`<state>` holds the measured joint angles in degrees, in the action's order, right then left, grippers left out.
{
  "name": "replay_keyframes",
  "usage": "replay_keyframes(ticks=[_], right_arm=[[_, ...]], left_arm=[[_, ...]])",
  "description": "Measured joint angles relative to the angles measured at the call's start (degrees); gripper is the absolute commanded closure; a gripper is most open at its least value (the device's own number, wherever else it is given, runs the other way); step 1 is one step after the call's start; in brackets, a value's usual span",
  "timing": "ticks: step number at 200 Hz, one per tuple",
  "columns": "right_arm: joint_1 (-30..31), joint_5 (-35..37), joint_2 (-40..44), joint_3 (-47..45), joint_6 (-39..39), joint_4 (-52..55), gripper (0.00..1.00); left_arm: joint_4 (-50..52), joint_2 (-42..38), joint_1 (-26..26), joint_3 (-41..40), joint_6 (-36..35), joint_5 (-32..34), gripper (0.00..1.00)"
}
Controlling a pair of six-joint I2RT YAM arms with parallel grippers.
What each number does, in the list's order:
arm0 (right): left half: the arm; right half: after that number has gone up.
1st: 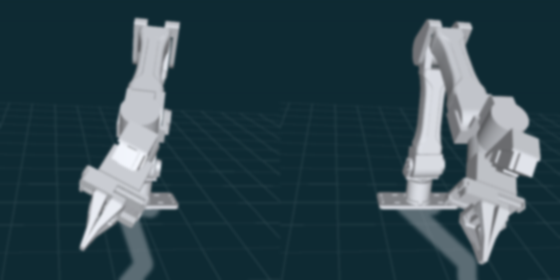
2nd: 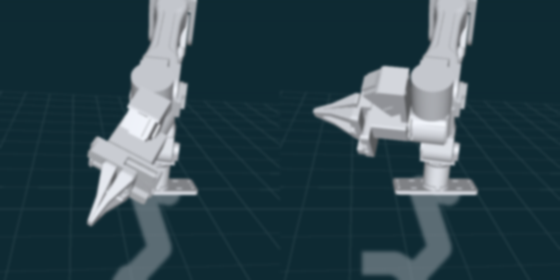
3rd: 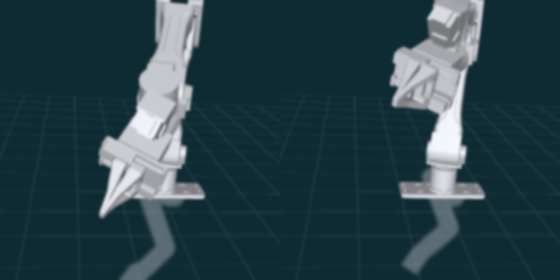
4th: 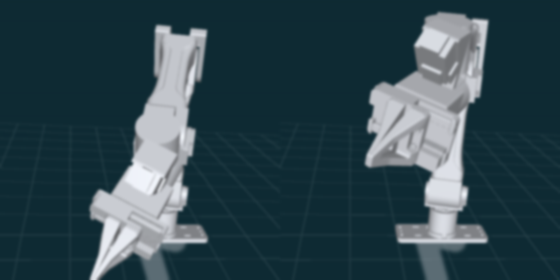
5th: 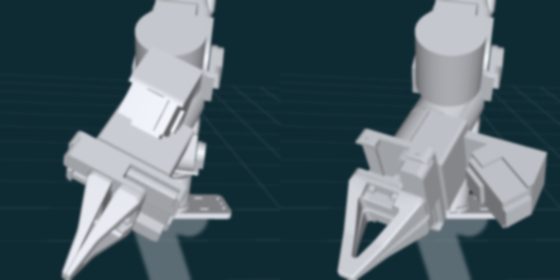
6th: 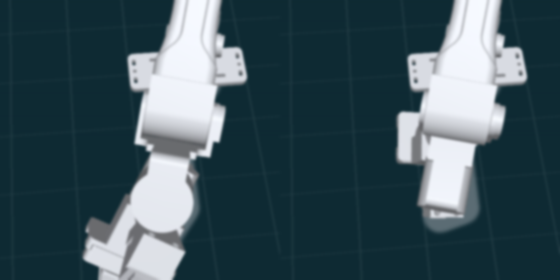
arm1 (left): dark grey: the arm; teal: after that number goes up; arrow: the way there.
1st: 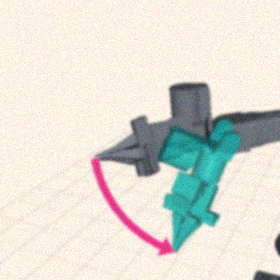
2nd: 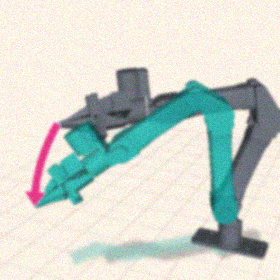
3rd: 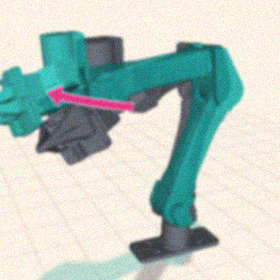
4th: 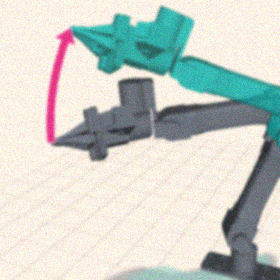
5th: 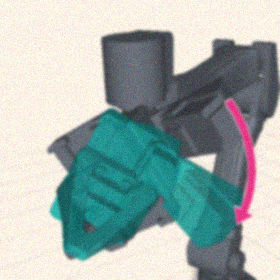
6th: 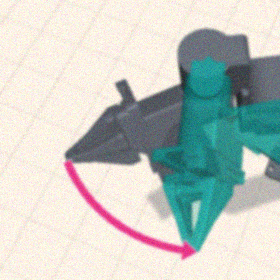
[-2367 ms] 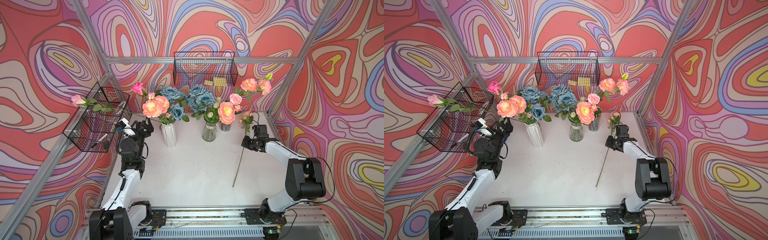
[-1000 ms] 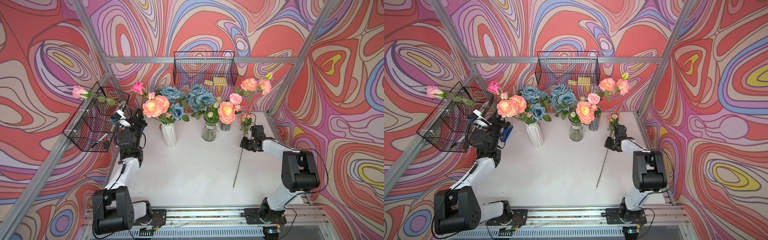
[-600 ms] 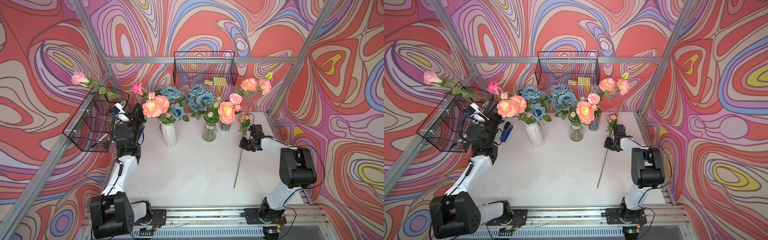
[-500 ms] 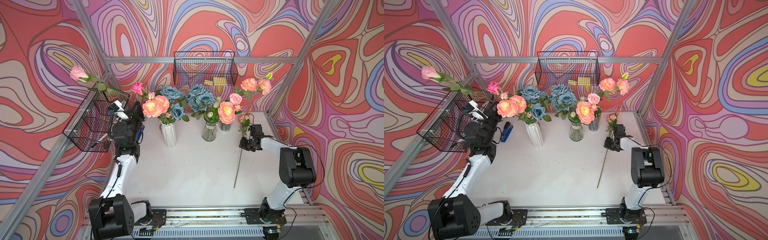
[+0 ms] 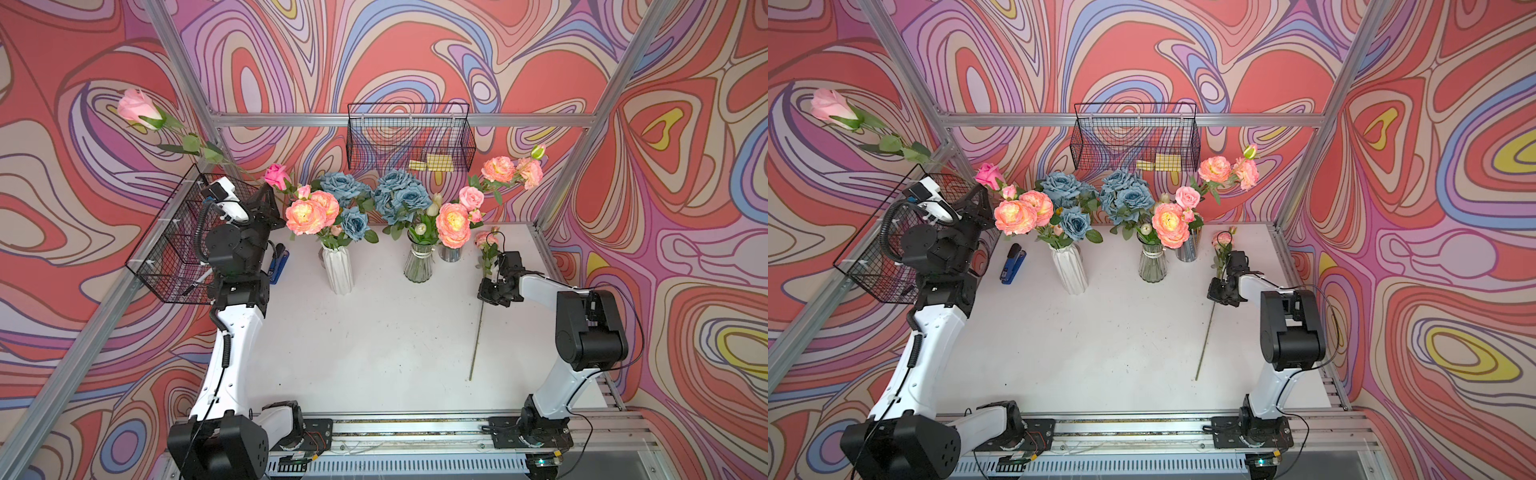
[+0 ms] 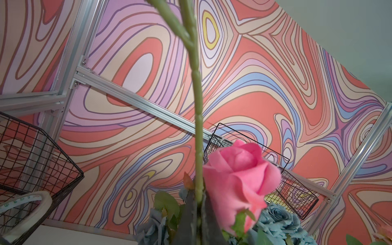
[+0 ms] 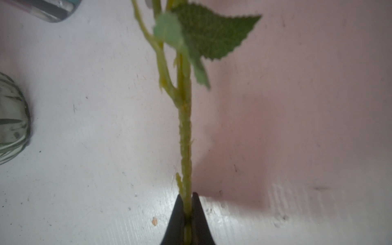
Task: Pick out pink flowers from the vase
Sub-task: Place the flower at the center of the board.
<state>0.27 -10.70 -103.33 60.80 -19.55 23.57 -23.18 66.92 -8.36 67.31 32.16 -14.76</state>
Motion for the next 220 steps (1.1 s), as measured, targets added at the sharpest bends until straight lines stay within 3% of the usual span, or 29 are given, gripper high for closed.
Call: replay_keyframes(ticks=[33, 128, 220], right_arm=[[0.0, 0.6, 0.0, 0.7, 0.0, 1.6, 1.00], [0.0, 3.6, 4.2, 2.8, 0.9, 6.1, 0.69], [0.0, 4.3, 8.0, 3.2, 1.1, 8.2, 0.55]], left_arm=[[4.8, -0.1, 0.0, 5.8, -1.6, -0.3, 1.00], [16.5, -0.2, 0.0, 16.9, -6.5, -1.1, 1.00], [18.9, -0.2, 0.0, 26.9, -9.5, -2.2, 1.00]])
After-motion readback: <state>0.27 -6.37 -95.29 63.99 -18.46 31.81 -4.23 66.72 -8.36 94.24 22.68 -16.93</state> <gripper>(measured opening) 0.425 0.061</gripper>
